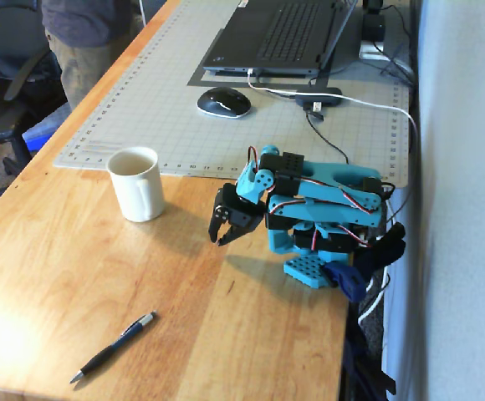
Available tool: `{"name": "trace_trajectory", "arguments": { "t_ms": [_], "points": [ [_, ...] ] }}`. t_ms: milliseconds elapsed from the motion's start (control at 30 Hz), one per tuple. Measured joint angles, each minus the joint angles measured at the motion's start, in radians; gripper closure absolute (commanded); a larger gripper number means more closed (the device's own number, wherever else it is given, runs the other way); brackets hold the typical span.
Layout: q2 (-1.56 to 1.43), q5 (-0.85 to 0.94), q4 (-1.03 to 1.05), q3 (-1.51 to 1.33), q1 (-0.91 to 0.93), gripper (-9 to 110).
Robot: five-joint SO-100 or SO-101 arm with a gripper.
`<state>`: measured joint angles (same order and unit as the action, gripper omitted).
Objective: Grasp a pen and put it in a mug.
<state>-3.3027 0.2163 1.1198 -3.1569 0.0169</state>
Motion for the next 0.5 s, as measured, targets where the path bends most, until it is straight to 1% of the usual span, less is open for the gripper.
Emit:
{"name": "trace_trajectory", "arguments": {
  "t_ms": [500],
  "points": [
    [-0.021,0.000,0.006,0.000,0.000,99]
  ]
}}
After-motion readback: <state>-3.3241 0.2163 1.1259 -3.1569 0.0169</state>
